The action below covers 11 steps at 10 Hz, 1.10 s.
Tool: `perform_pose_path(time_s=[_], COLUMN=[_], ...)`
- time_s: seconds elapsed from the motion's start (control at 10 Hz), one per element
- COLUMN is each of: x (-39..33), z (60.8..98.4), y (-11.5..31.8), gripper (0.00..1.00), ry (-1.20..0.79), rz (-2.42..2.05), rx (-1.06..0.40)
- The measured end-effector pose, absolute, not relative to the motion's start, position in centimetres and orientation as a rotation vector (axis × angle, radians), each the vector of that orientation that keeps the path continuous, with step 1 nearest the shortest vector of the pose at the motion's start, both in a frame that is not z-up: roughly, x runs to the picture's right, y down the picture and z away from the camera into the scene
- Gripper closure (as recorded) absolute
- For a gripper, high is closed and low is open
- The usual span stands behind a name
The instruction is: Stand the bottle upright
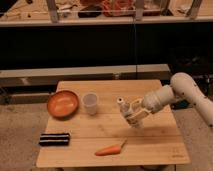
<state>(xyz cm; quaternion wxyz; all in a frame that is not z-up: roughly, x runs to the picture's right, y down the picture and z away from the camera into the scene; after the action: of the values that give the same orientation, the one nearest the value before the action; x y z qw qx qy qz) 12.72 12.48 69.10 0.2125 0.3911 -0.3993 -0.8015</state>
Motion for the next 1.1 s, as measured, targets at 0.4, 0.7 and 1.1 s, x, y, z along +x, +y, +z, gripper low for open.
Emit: perform_pose_path(time_s=[0.4,0.7,1.1], x=[11.6,11.4,12.4], z=[69.1,69.5,70.1], y=[11.9,11.8,12.9], gripper=[1.0,1.0,1.0], ry=[-1.104,-1.143,-1.144], rz=[-2.241,-2.233,-2.196], rx=[1.265,1.423,1.449])
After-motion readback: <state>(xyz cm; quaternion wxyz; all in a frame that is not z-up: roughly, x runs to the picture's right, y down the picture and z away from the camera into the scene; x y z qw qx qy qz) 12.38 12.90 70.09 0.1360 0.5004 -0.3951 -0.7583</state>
